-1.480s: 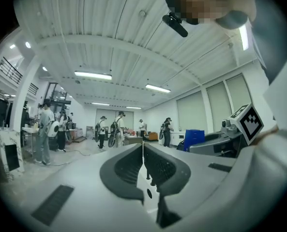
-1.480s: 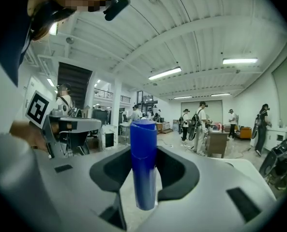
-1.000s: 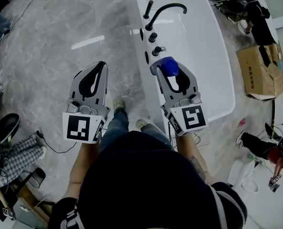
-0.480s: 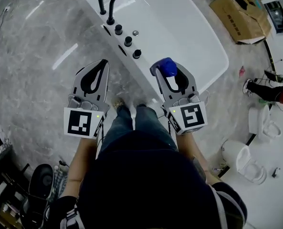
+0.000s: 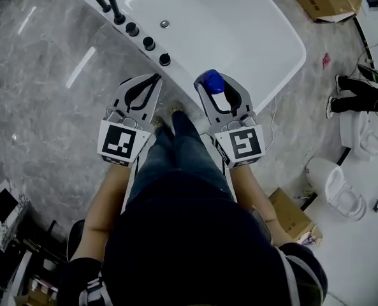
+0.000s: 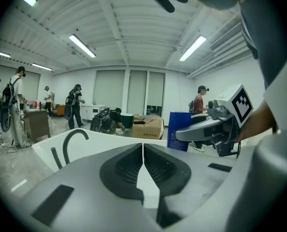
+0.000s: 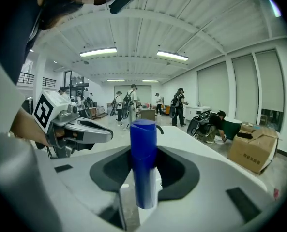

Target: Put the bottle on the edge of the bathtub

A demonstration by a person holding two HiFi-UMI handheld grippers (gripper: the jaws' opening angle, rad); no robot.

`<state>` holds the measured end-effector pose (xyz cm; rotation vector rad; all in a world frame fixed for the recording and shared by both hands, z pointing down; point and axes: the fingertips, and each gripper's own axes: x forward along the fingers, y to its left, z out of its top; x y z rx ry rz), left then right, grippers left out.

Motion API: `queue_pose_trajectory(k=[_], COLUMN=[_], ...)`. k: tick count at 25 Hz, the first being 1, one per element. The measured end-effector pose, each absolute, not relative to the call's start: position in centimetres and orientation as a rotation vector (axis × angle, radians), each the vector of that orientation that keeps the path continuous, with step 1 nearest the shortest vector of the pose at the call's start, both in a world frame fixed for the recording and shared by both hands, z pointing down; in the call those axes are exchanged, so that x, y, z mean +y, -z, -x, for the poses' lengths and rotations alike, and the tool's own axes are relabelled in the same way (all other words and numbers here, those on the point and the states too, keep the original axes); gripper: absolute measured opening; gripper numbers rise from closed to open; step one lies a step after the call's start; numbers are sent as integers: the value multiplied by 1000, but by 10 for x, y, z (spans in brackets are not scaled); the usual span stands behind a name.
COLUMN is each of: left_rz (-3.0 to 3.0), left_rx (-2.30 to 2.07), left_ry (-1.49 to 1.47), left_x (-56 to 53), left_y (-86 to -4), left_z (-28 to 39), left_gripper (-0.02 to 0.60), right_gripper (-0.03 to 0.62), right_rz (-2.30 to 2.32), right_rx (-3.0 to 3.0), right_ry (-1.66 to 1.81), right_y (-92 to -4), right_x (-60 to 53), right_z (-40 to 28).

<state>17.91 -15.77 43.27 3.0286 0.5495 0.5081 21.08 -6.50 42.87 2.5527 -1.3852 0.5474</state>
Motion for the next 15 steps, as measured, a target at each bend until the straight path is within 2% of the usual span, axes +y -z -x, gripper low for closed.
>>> queue_pose_trajectory(k=[15], left_rz=[-2961], left_rx=[488], left_ry=[-858], left_x=[-163], left_y=[-545], left_z=[-217], left_gripper=[31], right_gripper=[166], right_rz=[-2336], right_rx=[-1574], right_ry=[-706], right_y=[-570], right_x=[-91], right_z=[-248])
